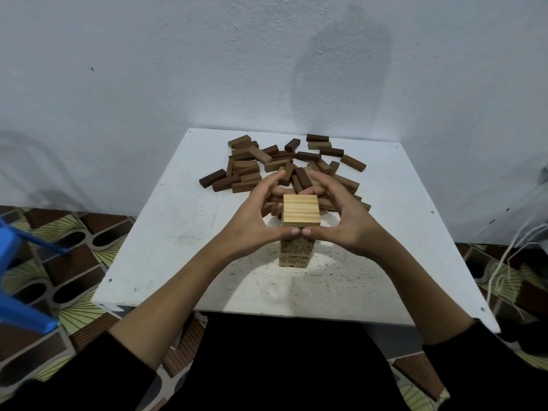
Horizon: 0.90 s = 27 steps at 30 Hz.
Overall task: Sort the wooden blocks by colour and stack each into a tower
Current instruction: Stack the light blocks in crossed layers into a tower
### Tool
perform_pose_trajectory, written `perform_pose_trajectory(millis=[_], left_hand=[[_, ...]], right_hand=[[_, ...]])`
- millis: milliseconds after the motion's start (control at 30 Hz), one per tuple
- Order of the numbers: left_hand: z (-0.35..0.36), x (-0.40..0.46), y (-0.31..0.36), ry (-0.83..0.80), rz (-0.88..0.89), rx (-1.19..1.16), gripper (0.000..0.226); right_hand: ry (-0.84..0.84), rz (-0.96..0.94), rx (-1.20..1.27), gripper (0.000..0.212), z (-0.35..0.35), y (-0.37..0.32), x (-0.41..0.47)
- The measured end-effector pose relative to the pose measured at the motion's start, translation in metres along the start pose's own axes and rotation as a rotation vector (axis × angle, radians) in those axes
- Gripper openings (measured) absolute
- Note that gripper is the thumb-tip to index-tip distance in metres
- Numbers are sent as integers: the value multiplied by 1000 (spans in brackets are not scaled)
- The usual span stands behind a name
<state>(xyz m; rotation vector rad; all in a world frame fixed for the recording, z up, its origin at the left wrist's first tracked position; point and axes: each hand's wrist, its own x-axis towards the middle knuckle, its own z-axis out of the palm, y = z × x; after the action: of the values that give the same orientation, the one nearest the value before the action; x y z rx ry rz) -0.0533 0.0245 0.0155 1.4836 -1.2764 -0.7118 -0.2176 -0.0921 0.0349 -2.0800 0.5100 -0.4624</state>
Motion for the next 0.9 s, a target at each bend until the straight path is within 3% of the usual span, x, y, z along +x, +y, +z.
perform_pose_trajectory(millis=[733, 900], left_hand=[[0, 2, 5, 5, -3, -25, 97], [4, -4, 8, 9, -19, -80, 96]], right_hand=[[35, -14, -52, 87, 1, -5, -3], [35, 25, 55, 83, 6, -8, -10]])
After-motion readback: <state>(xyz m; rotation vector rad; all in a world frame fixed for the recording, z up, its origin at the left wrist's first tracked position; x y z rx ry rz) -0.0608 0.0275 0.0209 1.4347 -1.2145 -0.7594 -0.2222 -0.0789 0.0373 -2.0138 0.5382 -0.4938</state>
